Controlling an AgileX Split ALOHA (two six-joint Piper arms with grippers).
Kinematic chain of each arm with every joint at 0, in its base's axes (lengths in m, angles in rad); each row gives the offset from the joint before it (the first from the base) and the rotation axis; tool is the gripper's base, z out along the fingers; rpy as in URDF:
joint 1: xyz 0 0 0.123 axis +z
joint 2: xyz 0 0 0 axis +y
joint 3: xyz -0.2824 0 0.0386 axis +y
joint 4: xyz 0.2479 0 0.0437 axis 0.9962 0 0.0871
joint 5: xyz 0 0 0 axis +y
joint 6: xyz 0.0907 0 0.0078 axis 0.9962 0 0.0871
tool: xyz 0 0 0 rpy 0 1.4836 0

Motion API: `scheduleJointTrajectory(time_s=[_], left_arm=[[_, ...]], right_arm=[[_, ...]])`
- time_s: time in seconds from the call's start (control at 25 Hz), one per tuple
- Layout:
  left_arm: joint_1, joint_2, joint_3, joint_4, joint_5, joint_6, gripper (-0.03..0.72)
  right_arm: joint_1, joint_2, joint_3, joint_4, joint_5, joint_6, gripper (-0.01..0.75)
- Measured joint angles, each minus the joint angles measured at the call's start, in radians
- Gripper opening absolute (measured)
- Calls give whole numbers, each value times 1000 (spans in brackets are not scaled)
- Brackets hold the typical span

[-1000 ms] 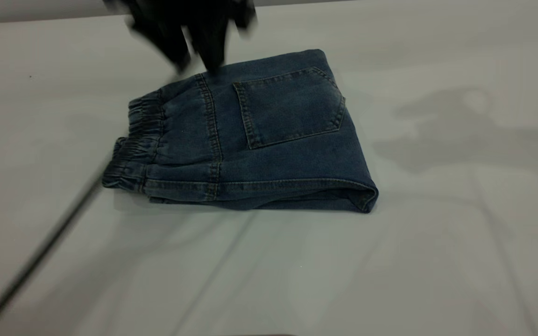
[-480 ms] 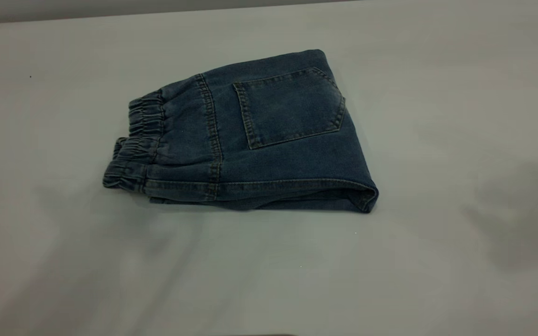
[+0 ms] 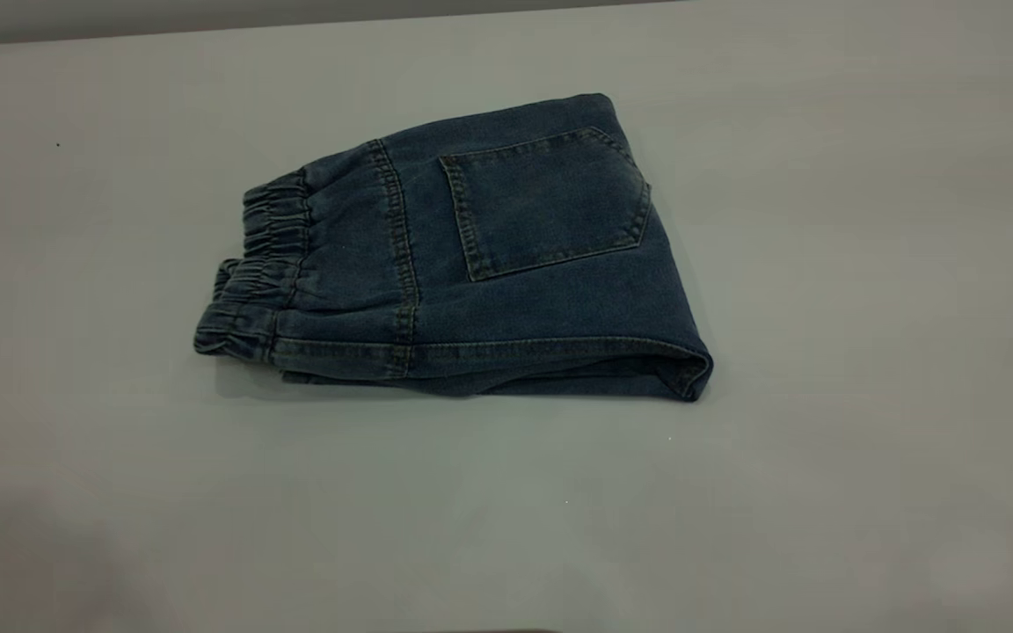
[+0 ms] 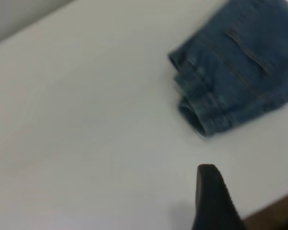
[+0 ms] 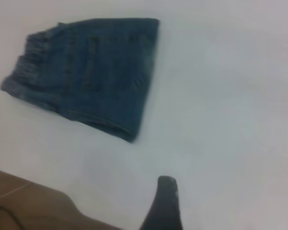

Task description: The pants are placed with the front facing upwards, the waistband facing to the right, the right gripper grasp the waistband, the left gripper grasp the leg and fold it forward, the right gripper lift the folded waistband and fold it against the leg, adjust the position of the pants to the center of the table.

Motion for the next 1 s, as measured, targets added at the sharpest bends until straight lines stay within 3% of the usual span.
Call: scheduleJointTrajectory(time_s=[0.28, 0.56, 0.68, 1.0], left_arm=[[0, -204, 321, -181, 0, 8, 371], [0, -385, 580, -200, 0, -24, 430], [0, -448, 642, -200, -5, -40, 457], [0, -516, 679, -200, -50, -38, 464]], right_arm=[[0, -279, 294, -40, -11, 1, 573], [0, -473, 561, -65, -57, 1, 573], [0, -524, 589, -63, -112, 8, 573], [0, -541, 600, -62, -129, 46, 573]])
